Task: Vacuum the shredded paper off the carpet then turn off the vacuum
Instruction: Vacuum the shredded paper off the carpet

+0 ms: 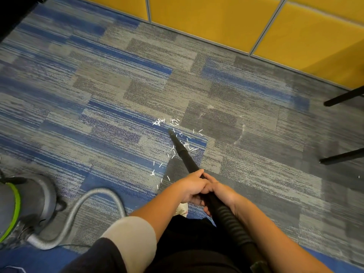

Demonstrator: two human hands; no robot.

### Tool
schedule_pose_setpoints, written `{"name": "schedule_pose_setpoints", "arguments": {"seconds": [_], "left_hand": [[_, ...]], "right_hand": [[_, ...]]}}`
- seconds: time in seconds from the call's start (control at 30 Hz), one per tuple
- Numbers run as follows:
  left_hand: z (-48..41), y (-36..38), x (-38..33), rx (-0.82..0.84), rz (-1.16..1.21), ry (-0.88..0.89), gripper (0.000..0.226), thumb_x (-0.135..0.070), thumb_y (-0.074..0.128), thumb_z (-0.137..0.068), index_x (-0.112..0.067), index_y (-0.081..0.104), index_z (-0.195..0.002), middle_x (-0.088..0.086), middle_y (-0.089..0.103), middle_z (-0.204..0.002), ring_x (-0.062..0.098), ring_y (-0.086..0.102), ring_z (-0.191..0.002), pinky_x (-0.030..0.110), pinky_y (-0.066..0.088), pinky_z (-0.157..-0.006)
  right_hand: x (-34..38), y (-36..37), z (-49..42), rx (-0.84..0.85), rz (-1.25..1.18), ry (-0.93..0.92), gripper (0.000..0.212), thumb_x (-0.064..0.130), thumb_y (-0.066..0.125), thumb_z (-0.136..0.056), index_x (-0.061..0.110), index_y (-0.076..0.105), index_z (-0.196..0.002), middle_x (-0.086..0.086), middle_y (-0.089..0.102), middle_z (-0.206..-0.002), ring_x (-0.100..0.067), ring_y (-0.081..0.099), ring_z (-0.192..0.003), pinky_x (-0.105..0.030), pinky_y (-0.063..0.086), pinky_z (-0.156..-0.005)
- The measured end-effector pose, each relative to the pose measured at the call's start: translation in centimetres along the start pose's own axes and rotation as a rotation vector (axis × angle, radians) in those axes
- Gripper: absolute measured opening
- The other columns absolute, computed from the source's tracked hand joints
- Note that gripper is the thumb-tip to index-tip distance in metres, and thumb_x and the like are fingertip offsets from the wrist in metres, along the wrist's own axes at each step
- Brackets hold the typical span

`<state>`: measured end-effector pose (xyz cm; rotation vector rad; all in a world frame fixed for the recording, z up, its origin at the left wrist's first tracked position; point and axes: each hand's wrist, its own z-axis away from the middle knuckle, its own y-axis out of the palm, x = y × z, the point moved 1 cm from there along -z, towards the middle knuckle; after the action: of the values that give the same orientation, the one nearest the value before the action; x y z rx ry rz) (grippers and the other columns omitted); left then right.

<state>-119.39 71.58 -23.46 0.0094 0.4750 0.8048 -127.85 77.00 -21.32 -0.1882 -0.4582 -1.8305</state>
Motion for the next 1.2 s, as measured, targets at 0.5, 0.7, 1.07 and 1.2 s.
{"name": "schedule_pose_setpoints", "arguments": {"seconds": [0.5, 0.7, 1.07, 1.2], "left_hand": [[1.3, -4.3, -0.7, -0.162, 0.116, 0.056, 0.06, -0.011, 0.041, -0.097, -0.034, 0.022, -0.148, 0.011, 0.061, -0.105, 0.018, 0.055, -0.059, 0.029, 0.051, -0.055], [1.2, -3.4, -0.9, -0.159, 0.148, 0.04, 0.06, -0.01, 0.041, -0.096, -0.034, 0.024, -0.148, 0.007, 0.059, -0.11, 0.016, 0.056, -0.069, 0.032, 0.051, -0.06], [2.0, -5.1, -0.8, -0.197, 0.162, 0.007, 0.064, -0.002, 0.033, -0.095, -0.033, 0.019, -0.149, 0.01, 0.056, -0.083, 0.019, 0.056, -0.057, 0.036, 0.053, -0.044], [2.2, -4.8, -1.5, -0.194, 0.167, 0.033, 0.061, -0.003, 0.033, -0.096, -0.032, 0.022, -0.148, 0.009, 0.056, -0.083, 0.019, 0.056, -0.059, 0.032, 0.052, -0.04]], "right_hand": [[2.8, 3.3, -2.6, 0.074, 0.105, -0.027, 0.074, -0.002, 0.036, -0.087, 0.037, 0.017, -0.147, -0.009, 0.056, -0.043, -0.021, 0.048, -0.034, -0.022, 0.044, -0.036], [3.0, 3.0, -2.6, 0.041, 0.093, -0.022, 0.072, -0.005, 0.033, -0.087, 0.035, 0.02, -0.146, -0.011, 0.052, -0.047, -0.02, 0.046, -0.031, -0.02, 0.042, -0.033], [3.6, 4.9, -3.9, 0.06, 0.127, -0.037, 0.072, -0.01, 0.034, -0.086, 0.028, 0.024, -0.145, -0.015, 0.048, -0.067, -0.017, 0.045, -0.029, -0.021, 0.042, -0.031], [3.8, 4.2, -4.2, 0.041, 0.118, -0.041, 0.072, -0.01, 0.035, -0.085, 0.028, 0.026, -0.145, -0.012, 0.053, -0.054, -0.018, 0.047, -0.033, -0.019, 0.042, -0.033]]}}
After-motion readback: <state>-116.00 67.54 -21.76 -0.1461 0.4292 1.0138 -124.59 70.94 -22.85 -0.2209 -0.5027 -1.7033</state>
